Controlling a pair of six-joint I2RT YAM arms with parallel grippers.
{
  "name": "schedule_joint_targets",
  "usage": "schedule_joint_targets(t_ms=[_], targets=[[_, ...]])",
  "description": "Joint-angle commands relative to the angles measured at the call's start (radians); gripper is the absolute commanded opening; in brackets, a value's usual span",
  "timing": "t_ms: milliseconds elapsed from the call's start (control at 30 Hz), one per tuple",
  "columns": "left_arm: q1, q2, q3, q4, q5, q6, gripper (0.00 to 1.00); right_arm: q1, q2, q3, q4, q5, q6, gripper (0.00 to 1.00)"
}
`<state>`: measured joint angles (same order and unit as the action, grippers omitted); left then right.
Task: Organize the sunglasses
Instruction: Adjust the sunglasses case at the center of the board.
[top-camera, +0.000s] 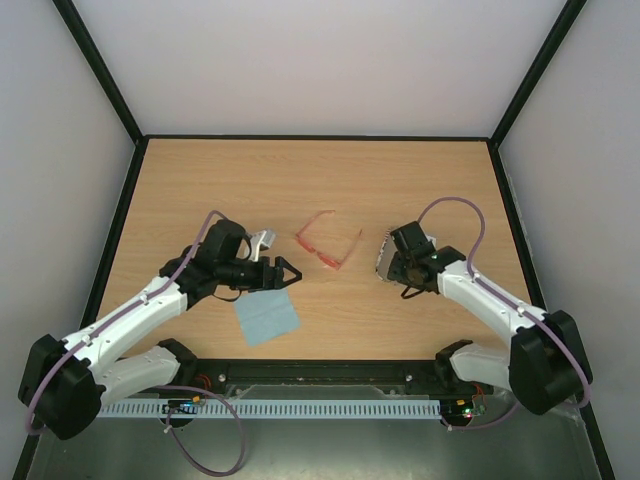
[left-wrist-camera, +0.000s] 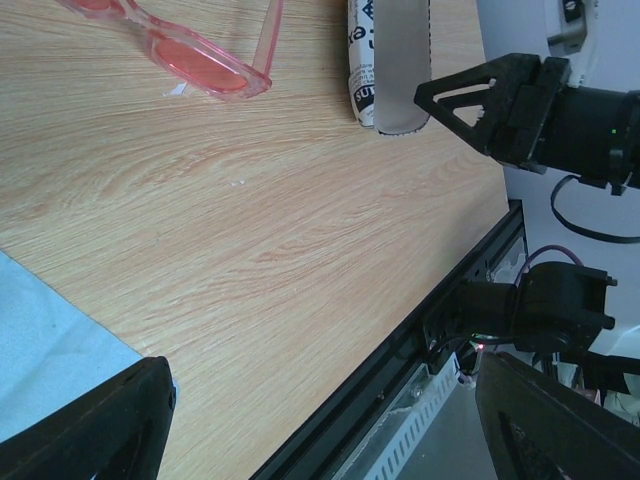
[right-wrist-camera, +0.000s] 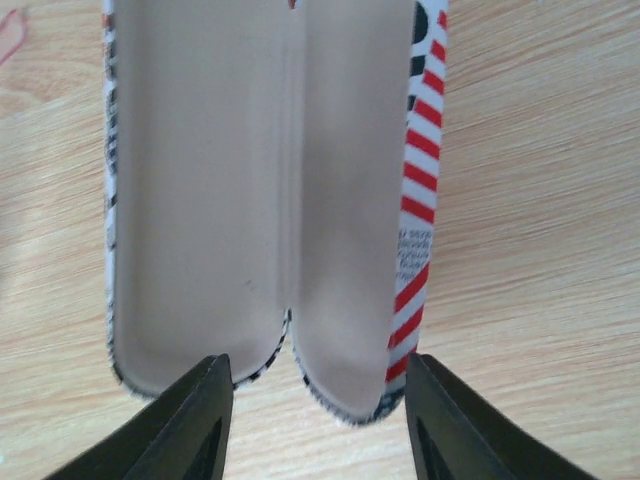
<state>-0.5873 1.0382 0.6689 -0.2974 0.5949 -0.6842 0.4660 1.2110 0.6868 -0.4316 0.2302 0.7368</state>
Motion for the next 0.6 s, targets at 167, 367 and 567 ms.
schedule_joint_targets(t_ms=[167, 367, 567], targets=[[-0.016, 0.019, 0.011, 0.032, -0.01, -0.015, 0.85, 0.057, -0.102, -0.029, -0.107, 0.009, 0.073, 0.31], [-0.021, 0.023, 0.009, 0.039, -0.017, -0.018, 0.85, 0.109, -0.117, -0.062, -0.071, -0.043, 0.121, 0.19], [-0.025, 0.028, 0.01, 0.046, -0.017, -0.023, 0.85, 0.157, -0.072, -0.106, -0.001, -0.063, 0.167, 0.19]])
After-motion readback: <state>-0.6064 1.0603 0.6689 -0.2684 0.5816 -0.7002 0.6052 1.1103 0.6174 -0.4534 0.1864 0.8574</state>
